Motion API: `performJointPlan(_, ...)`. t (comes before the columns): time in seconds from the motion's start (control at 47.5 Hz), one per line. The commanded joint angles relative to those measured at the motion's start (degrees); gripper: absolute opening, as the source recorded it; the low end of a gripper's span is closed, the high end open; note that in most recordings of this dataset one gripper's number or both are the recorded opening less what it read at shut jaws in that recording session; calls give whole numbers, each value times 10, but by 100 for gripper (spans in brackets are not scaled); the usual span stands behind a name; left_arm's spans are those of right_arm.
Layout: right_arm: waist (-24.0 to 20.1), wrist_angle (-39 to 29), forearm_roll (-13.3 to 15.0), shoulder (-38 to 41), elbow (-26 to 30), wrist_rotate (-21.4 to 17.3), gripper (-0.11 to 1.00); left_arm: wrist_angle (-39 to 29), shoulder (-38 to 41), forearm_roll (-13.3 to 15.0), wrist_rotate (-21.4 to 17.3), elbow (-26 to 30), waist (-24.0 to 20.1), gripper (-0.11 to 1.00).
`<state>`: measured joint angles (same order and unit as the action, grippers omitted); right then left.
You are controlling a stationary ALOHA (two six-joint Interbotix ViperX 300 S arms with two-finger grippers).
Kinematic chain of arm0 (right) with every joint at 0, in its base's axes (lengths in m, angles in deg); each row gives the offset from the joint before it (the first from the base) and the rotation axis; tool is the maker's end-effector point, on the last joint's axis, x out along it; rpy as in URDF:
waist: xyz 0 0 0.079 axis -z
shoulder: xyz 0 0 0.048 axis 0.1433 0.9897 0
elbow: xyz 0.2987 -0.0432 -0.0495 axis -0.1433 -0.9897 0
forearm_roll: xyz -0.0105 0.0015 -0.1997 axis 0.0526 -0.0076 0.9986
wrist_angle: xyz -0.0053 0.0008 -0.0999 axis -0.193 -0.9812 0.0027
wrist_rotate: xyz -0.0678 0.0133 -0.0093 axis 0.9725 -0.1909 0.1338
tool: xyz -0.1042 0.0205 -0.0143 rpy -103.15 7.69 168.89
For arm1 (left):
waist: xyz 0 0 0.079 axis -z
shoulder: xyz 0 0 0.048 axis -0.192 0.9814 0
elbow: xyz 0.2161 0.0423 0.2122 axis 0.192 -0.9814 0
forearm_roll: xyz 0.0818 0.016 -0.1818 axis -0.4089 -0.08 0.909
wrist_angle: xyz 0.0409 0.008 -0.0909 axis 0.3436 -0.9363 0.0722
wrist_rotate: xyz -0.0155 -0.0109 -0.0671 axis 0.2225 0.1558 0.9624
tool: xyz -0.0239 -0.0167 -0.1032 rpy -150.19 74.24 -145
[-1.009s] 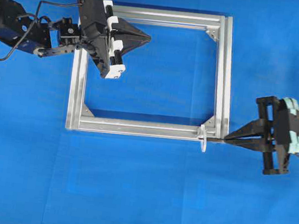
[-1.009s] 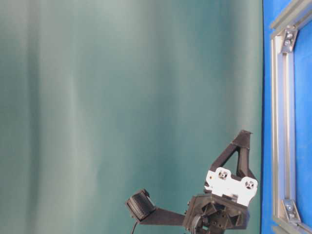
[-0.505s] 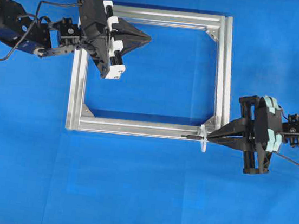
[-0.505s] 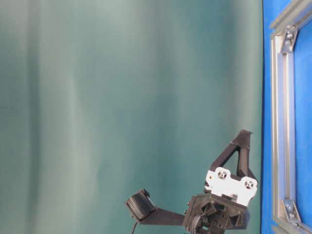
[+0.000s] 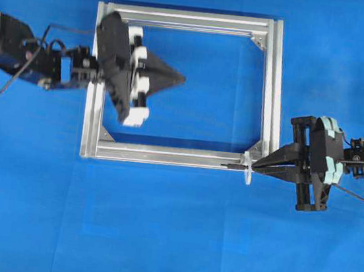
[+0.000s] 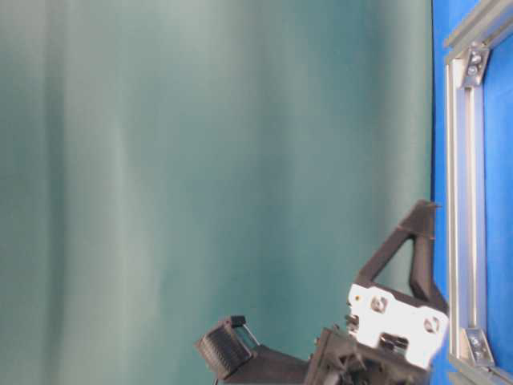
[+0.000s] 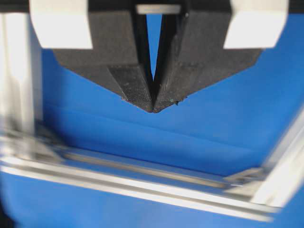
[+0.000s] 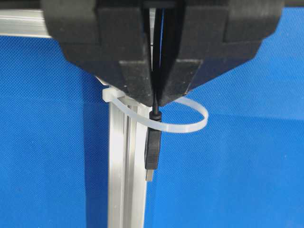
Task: Insert the wire through the string loop located on the right side.
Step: 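Move the open left gripper to the plug protruding past the loop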
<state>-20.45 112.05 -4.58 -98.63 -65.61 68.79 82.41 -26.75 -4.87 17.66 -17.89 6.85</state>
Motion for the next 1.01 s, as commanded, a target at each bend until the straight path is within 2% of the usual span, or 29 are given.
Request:
performJointPlan(0.0, 1, 5, -1, -4, 9, 0, -3, 6, -16, -1, 9, 4, 41, 0)
performJointPlan(0.252, 1, 5, -1, -4, 10, 2, -3, 4, -13, -1, 43, 13, 128, 0)
performJointPlan(0.421, 1, 5, -2, -4, 9, 2, -3, 3, -12, -1, 59, 14, 163, 0)
performJointPlan(0.736, 0, 5, -1, -4, 11, 2, -3, -20, -3, -1, 62, 42, 159, 0)
performJointPlan(0.988, 0, 6, -1, -4, 11, 2, -3, -91, 34, -1, 54, 133, 144, 0)
